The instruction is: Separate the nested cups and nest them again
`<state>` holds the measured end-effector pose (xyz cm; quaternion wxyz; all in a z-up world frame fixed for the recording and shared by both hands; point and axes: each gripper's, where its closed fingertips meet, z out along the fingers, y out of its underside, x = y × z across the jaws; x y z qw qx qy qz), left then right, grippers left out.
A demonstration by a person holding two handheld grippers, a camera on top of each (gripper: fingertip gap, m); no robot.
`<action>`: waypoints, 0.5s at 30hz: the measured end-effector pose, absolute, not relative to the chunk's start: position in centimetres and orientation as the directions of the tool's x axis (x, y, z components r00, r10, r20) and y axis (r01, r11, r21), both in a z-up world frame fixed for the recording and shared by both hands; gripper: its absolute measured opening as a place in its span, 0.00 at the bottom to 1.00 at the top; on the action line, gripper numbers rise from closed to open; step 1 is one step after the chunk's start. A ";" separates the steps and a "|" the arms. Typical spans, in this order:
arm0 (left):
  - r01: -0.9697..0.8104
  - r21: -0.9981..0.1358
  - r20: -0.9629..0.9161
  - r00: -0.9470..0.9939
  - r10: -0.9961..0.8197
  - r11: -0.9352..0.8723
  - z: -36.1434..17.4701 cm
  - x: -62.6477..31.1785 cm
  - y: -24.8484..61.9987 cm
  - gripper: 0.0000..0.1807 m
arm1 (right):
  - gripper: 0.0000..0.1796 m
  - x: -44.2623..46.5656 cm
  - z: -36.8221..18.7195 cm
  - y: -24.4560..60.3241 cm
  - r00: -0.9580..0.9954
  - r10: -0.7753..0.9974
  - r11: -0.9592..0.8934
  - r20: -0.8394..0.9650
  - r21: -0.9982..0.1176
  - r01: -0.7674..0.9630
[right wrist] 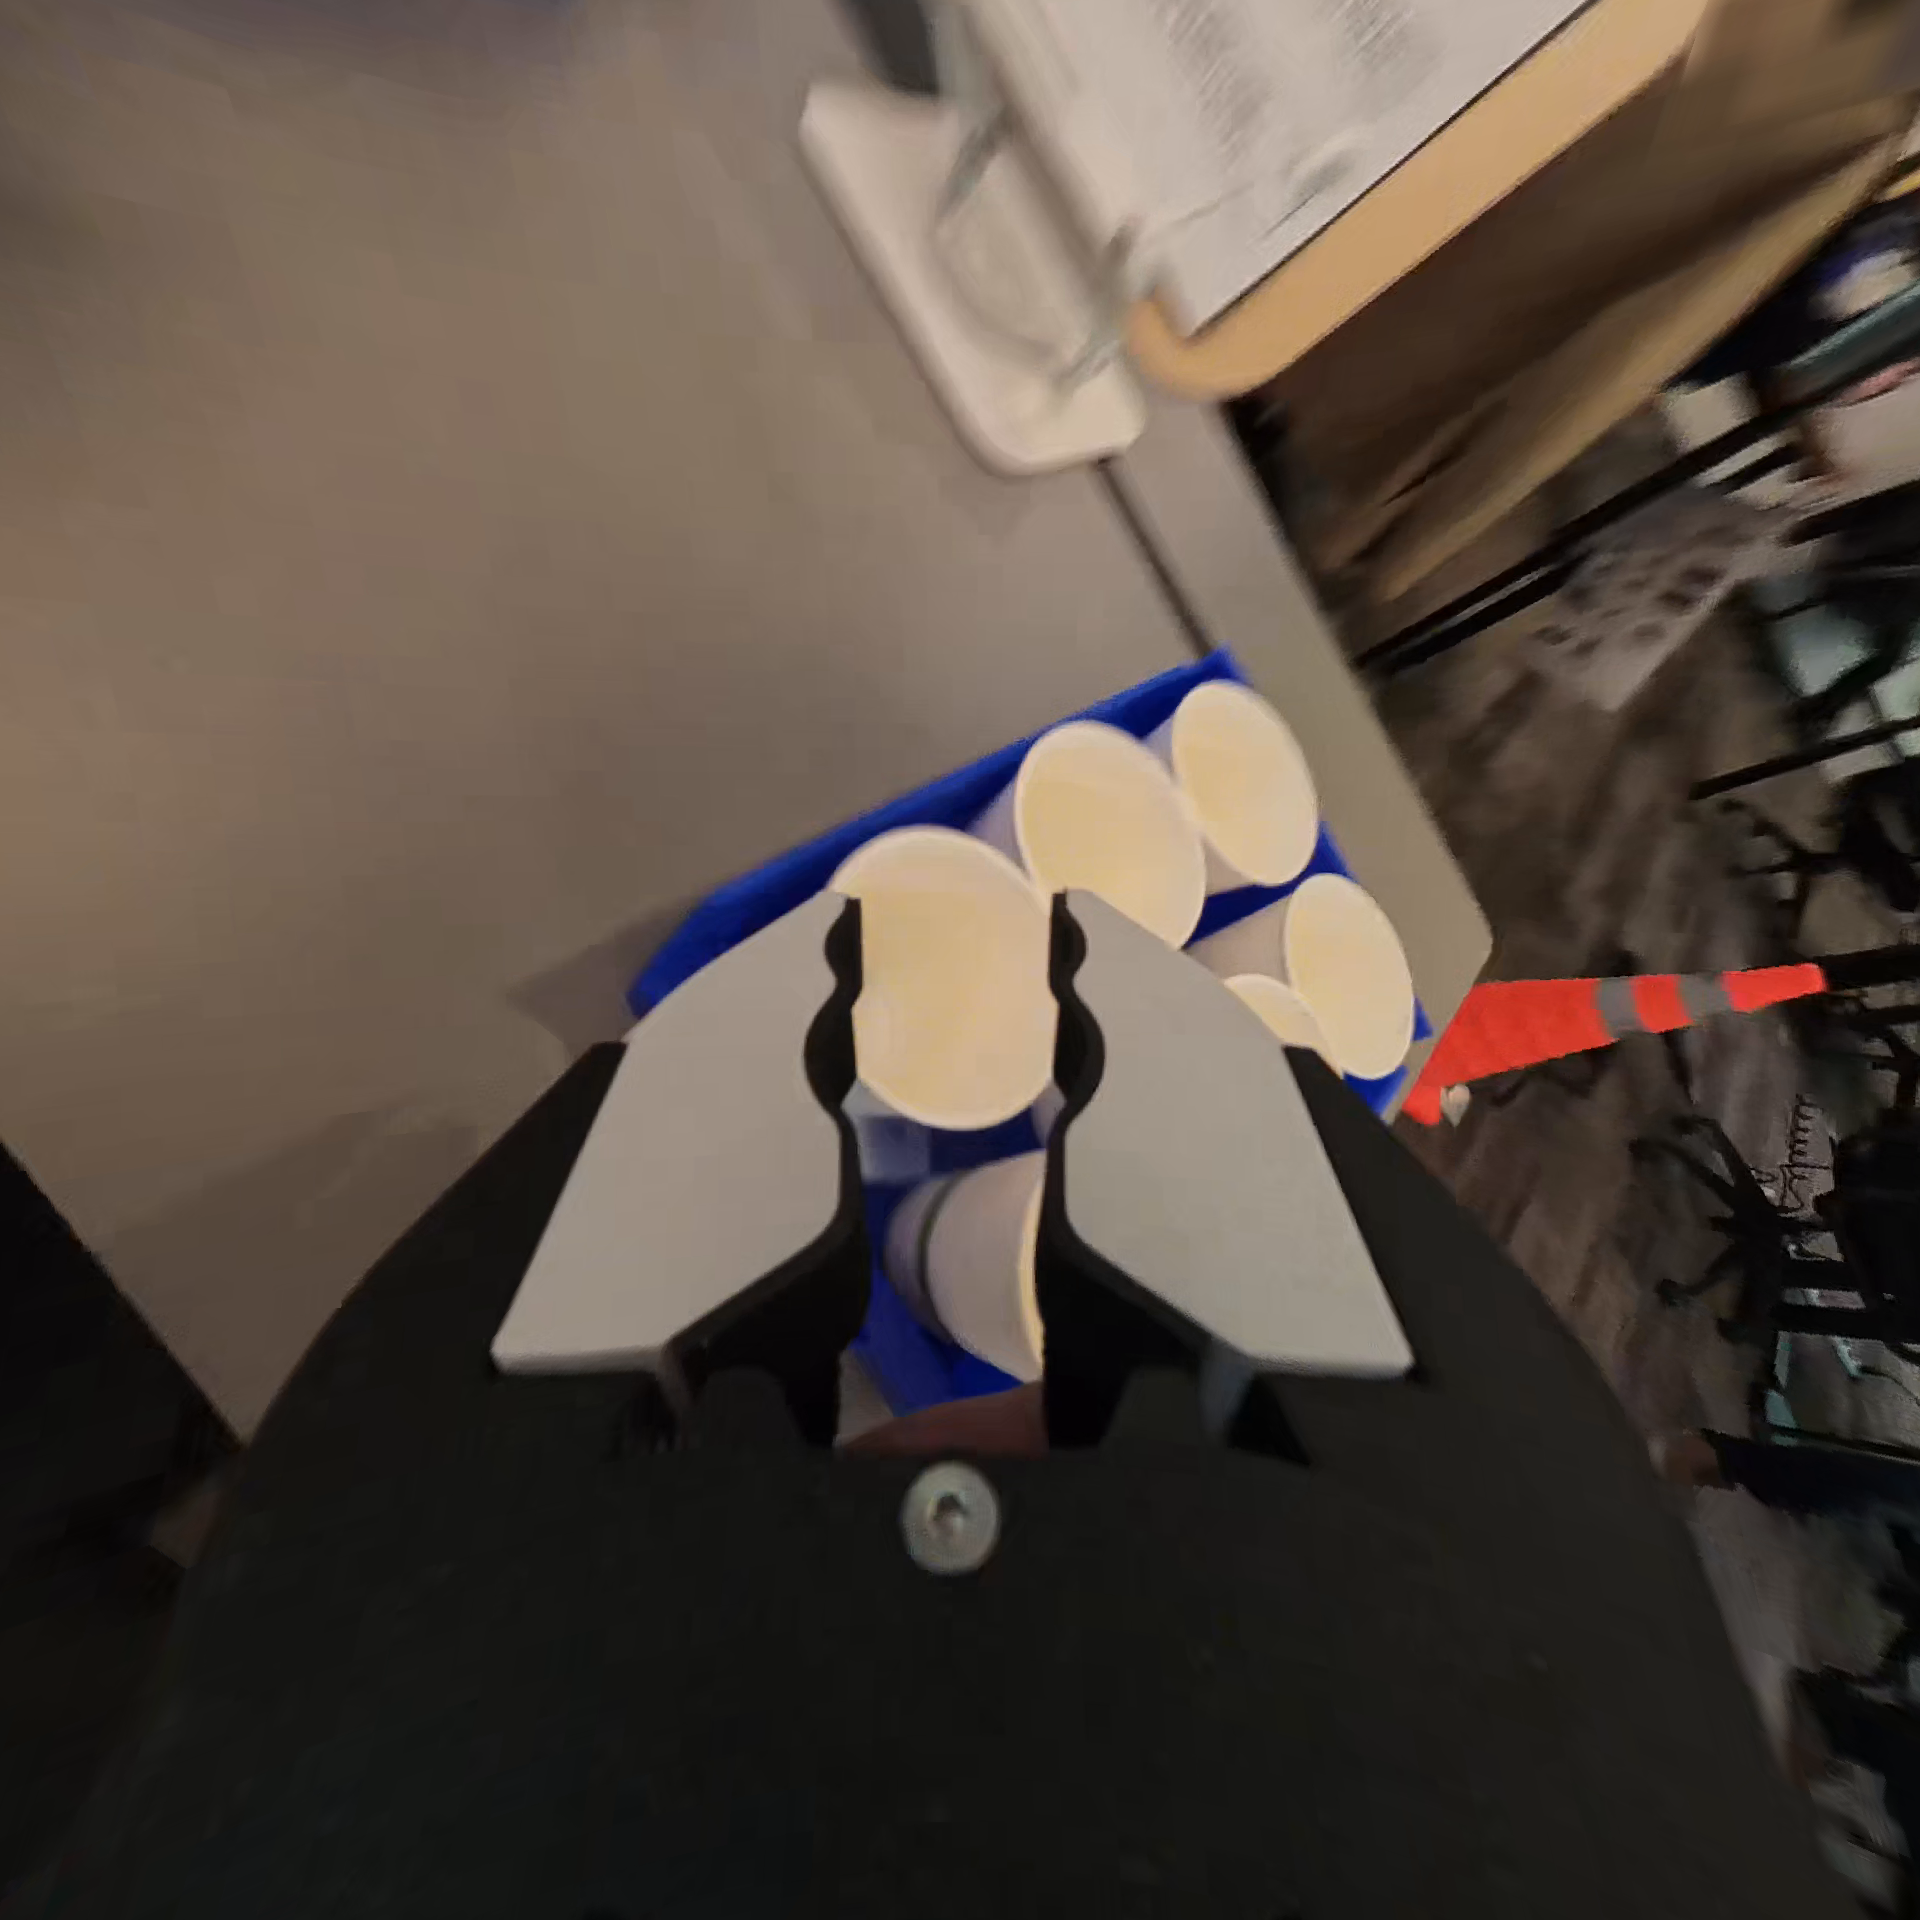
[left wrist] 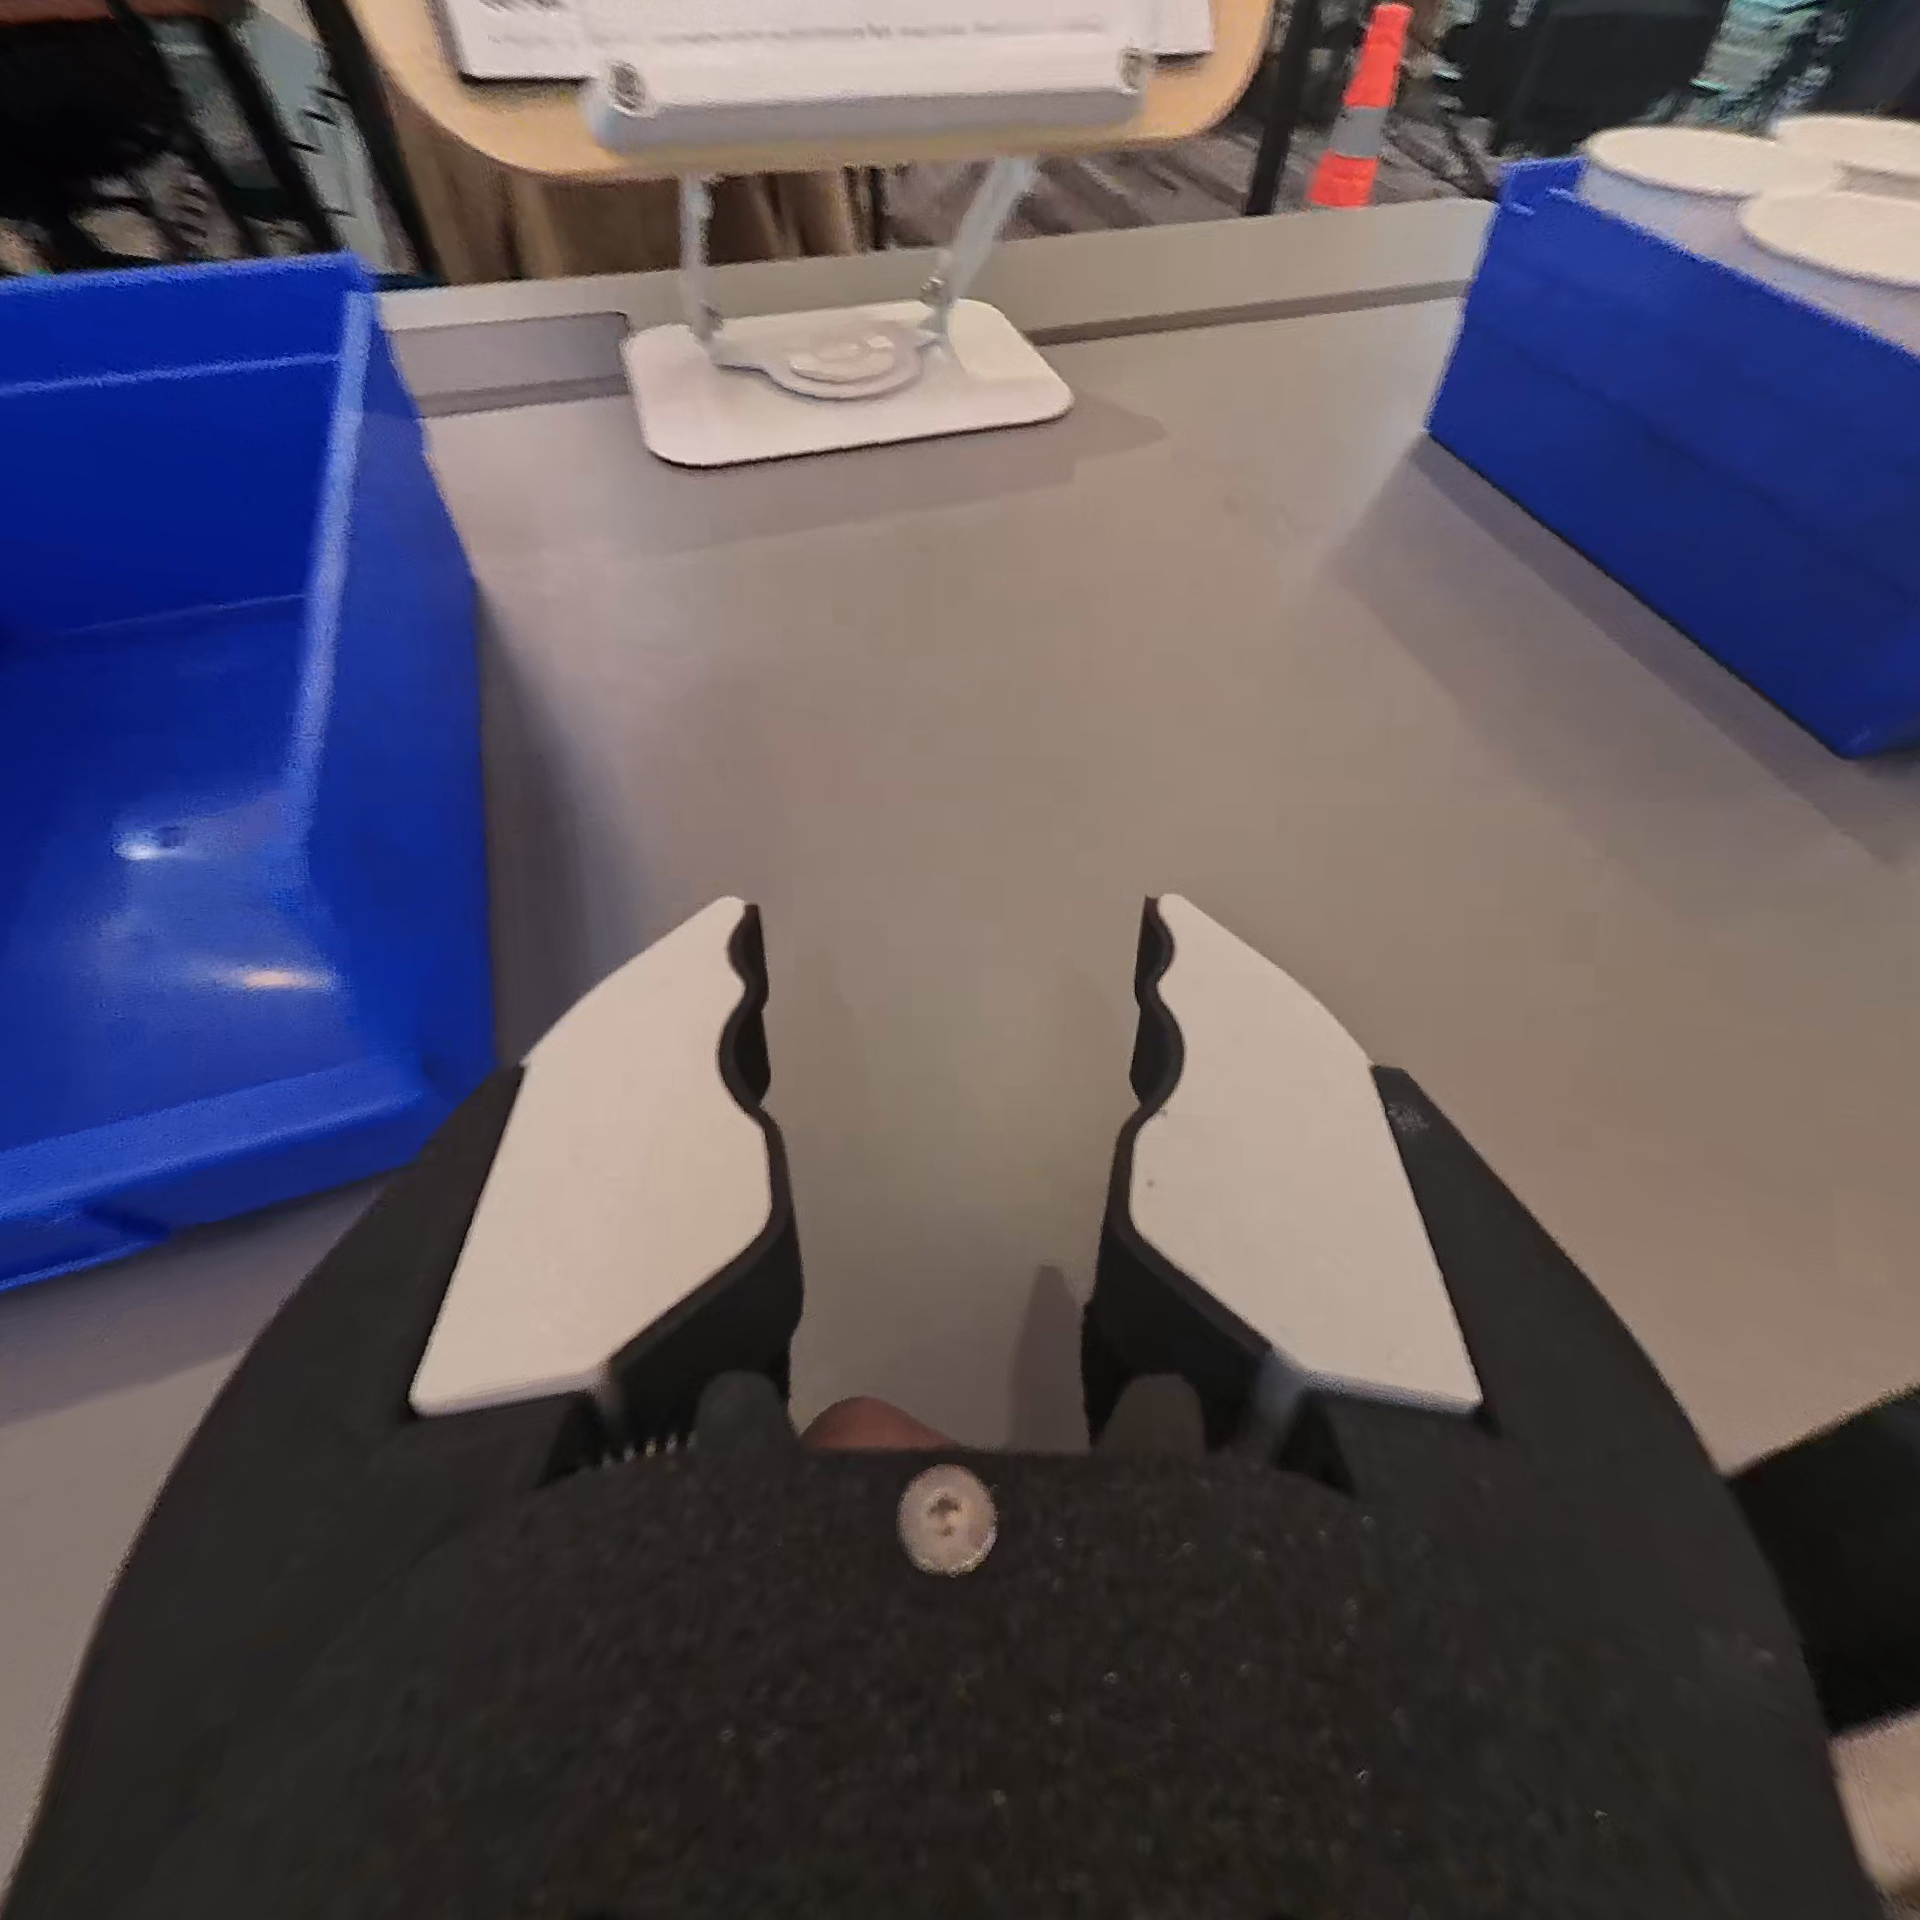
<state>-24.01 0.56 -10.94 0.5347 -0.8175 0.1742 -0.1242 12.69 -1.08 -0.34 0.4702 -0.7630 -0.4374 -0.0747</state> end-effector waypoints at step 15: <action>-0.111 -0.913 0.001 0.961 -0.275 -0.393 -12.4 -26.3 -0.4 0.36 | 0.23 -4.6 -10.1 -7.8 0.912 0.376 -0.189 -0.161 -0.977 -0.094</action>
